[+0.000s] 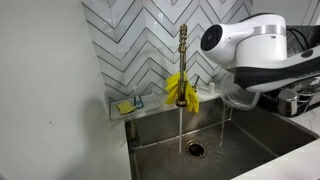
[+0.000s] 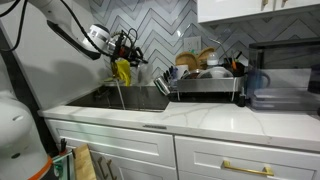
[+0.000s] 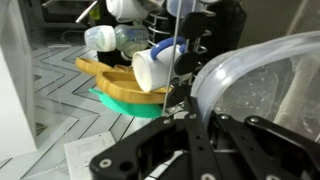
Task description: Turn the faucet on then rinse the container under it then close the the faucet
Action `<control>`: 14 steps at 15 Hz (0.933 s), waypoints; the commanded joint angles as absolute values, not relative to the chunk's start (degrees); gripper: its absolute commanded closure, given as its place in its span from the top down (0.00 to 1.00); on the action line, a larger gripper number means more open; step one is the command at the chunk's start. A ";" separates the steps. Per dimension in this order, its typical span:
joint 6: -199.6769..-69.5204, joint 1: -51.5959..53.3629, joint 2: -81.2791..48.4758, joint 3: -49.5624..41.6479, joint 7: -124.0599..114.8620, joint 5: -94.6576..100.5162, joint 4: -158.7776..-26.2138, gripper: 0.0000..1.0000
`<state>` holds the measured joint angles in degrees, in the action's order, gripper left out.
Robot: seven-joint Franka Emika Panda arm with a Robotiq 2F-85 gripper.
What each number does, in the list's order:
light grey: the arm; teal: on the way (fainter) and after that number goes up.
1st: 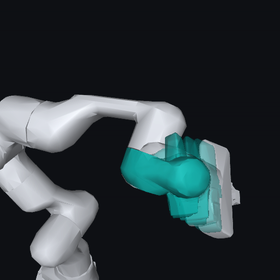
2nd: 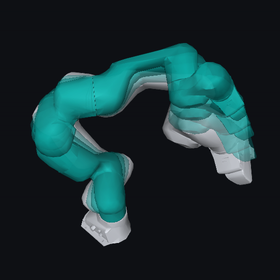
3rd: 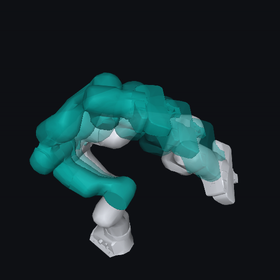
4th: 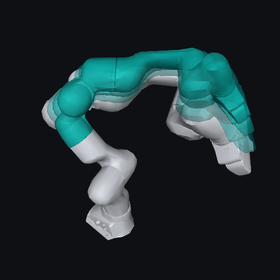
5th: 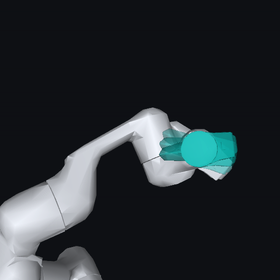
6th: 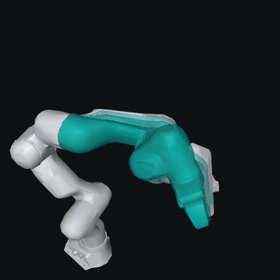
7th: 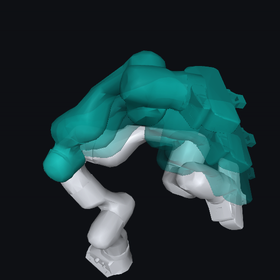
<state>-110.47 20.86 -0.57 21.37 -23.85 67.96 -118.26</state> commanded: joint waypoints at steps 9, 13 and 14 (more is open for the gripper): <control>-97.97 23.06 -3.22 23.03 -30.78 81.39 -117.52 0.01; -98.60 22.20 -3.42 22.35 -30.87 73.75 -116.66 0.01; -98.58 22.01 -3.44 22.09 -30.67 71.15 -116.40 0.01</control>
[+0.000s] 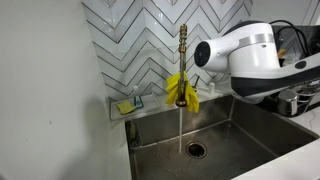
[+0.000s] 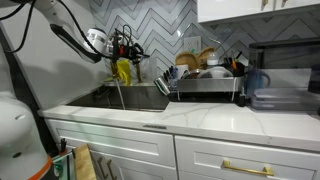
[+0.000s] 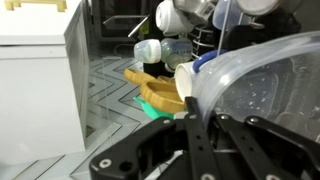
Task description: Turn the faucet on then rinse the container under it then close the the faucet
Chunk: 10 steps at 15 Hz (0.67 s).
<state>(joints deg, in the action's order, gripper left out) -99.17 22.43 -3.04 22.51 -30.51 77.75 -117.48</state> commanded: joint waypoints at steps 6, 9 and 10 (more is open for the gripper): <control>-100.59 19.51 -0.96 19.53 -28.54 52.56 -116.06 0.01; -102.80 17.46 2.28 17.35 -26.94 43.38 -117.53 0.01; -104.13 16.77 3.47 16.57 -26.14 40.40 -118.12 0.01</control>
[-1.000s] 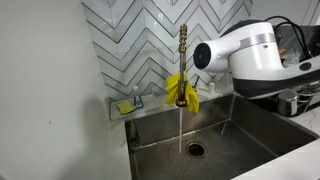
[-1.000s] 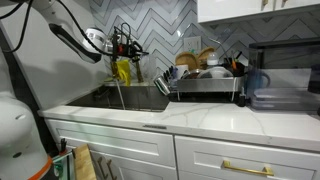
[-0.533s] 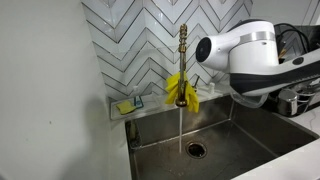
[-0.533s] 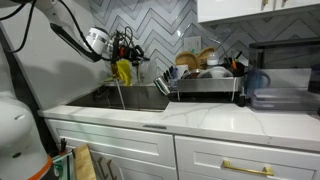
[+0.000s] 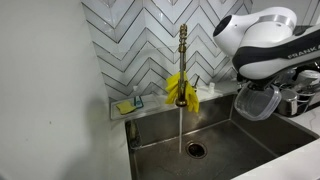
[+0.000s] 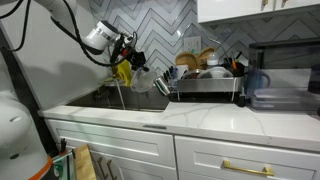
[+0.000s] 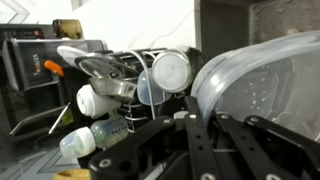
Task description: Turn the faucet on then rinse the container under it then close the the faucet
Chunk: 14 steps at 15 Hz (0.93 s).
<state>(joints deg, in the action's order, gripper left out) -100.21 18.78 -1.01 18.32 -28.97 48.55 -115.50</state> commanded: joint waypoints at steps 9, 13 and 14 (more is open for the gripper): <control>-114.75 12.08 13.64 11.01 -17.73 14.99 -125.73 0.01; -114.63 10.40 19.52 9.42 -16.05 8.81 -130.53 0.01; -114.88 9.71 21.37 8.93 -16.93 7.94 -132.17 0.01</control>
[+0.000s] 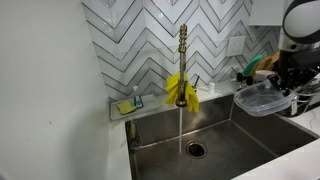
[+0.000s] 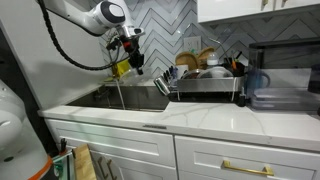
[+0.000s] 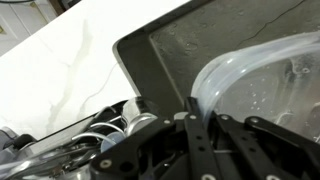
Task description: Turn the faucet on then rinse the container under it then close the the faucet
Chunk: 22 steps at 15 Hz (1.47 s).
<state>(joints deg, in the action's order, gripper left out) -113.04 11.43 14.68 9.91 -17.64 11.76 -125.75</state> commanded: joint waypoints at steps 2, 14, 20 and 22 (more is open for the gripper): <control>-113.04 9.15 17.60 10.34 -17.29 9.73 -128.10 0.05; -107.08 7.10 23.03 7.82 -6.66 11.31 -132.87 0.01; -109.69 2.95 28.12 -0.20 6.73 11.83 -134.69 0.01; -111.86 2.14 29.29 -3.14 10.92 10.58 -135.91 0.01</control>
<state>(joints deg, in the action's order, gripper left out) -108.18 3.09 25.58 0.22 5.04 11.86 -131.76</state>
